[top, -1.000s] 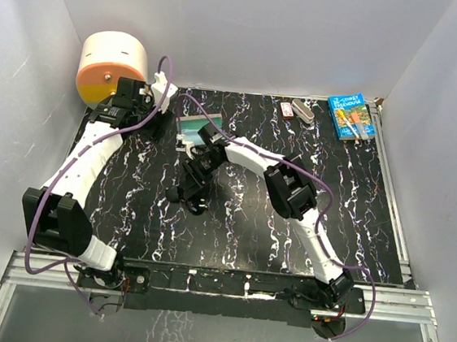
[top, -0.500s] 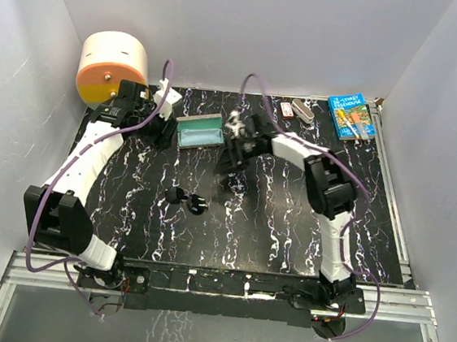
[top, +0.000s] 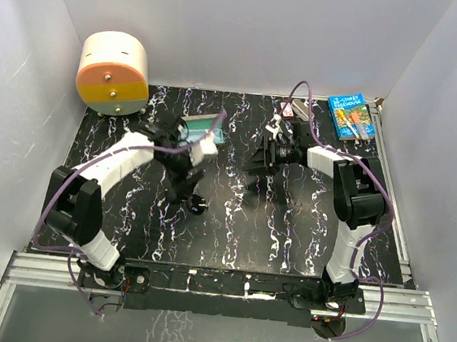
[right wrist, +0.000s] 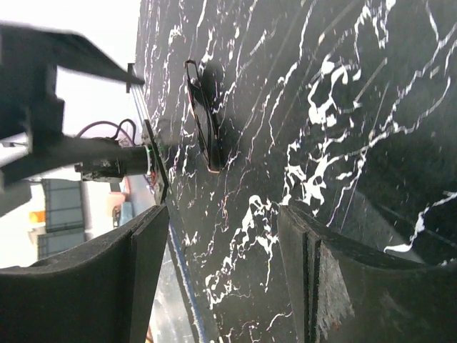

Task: Organize the sunglasses
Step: Move the sunglasses to the center of the board, then pick up the sunglasses from the center of the board, then place the sunglasses in the sunglasses case, then adjust the sunglasses case at the center of the board.

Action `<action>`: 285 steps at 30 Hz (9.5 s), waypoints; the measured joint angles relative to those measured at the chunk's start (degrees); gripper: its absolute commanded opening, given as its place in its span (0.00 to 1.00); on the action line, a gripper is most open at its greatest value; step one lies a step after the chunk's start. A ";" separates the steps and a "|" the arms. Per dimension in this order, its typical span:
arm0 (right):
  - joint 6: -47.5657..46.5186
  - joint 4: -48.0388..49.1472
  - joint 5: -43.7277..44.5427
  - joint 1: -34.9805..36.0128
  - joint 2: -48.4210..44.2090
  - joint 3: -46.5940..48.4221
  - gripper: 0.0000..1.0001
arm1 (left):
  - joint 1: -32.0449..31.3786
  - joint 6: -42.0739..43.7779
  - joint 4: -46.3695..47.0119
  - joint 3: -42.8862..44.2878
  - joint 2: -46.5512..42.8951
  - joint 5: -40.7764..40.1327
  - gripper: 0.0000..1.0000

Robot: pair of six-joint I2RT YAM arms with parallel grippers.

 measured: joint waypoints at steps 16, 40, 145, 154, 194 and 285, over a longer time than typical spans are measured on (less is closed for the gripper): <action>2.93 4.26 -0.50 -1.11 0.22 -4.63 0.67 | -5.11 16.33 4.83 -12.85 -6.60 -1.44 0.75; 3.58 4.74 -0.52 -1.86 1.53 -4.85 0.65 | -5.11 23.10 11.74 -14.67 -0.15 -2.40 0.72; 7.23 8.17 -3.98 -4.87 10.01 -4.42 0.29 | 2.93 24.37 -3.93 50.42 42.25 -3.85 0.00; 7.50 8.68 -4.35 -5.11 10.21 -4.42 0.29 | 2.93 23.52 -4.37 49.03 42.40 -4.44 0.00; 8.52 9.62 -5.01 -5.18 10.27 -4.42 0.34 | 3.96 13.90 -0.50 50.66 46.29 -7.43 0.37; 33.90 24.57 6.60 5.01 23.63 23.74 0.08 | -5.46 -6.23 31.21 10.99 9.94 -36.39 0.89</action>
